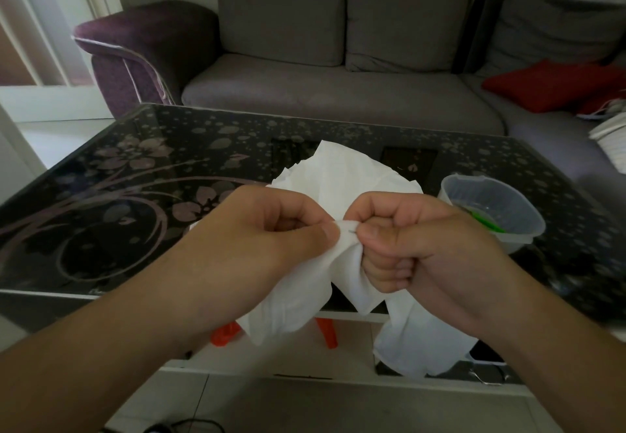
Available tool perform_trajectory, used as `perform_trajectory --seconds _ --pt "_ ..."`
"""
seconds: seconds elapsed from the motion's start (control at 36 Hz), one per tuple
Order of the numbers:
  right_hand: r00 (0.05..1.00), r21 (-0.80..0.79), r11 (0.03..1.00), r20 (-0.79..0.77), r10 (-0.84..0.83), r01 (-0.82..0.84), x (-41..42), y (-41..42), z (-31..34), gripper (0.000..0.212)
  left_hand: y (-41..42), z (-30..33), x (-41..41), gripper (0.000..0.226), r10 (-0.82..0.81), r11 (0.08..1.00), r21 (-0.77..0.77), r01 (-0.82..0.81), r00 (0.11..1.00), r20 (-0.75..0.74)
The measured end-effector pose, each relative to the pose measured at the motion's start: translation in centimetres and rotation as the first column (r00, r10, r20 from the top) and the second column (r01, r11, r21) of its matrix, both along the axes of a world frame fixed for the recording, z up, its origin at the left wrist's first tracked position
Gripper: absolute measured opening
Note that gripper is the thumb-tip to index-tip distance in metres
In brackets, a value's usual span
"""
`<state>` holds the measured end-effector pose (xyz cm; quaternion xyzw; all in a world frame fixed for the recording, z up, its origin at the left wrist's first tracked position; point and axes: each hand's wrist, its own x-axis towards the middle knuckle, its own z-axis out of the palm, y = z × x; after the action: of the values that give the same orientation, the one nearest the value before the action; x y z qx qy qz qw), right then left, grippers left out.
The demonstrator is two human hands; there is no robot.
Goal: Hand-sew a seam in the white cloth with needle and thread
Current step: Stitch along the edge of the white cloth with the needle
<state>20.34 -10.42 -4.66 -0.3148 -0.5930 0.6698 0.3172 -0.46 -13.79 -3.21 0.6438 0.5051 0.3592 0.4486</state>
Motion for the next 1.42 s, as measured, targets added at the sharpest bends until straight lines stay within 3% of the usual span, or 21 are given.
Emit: perform_trajectory --seconds 0.36,0.97,1.19,1.42 --pt "0.999 -0.037 0.999 -0.054 -0.008 0.006 -0.1 0.0 -0.7 0.01 0.3 -0.9 0.0 0.019 -0.002 0.987 -0.156 0.022 0.992 0.123" --pt "0.999 -0.016 1.0 -0.032 -0.014 0.014 -0.7 -0.4 -0.2 0.022 0.3 -1.1 0.2 0.031 -0.047 0.987 -0.146 0.07 0.987 0.156" --pt "0.997 0.022 0.997 0.021 -0.072 0.071 0.0 -0.2 0.2 0.024 0.3 -1.0 0.4 0.023 -0.02 0.992 -0.123 0.041 0.985 0.169" --pt "0.958 0.223 0.963 0.204 -0.2 0.154 0.4 -0.2 0.6 0.012 0.3 -0.7 -0.1 0.017 -0.014 0.994 -0.108 0.033 0.986 0.166"
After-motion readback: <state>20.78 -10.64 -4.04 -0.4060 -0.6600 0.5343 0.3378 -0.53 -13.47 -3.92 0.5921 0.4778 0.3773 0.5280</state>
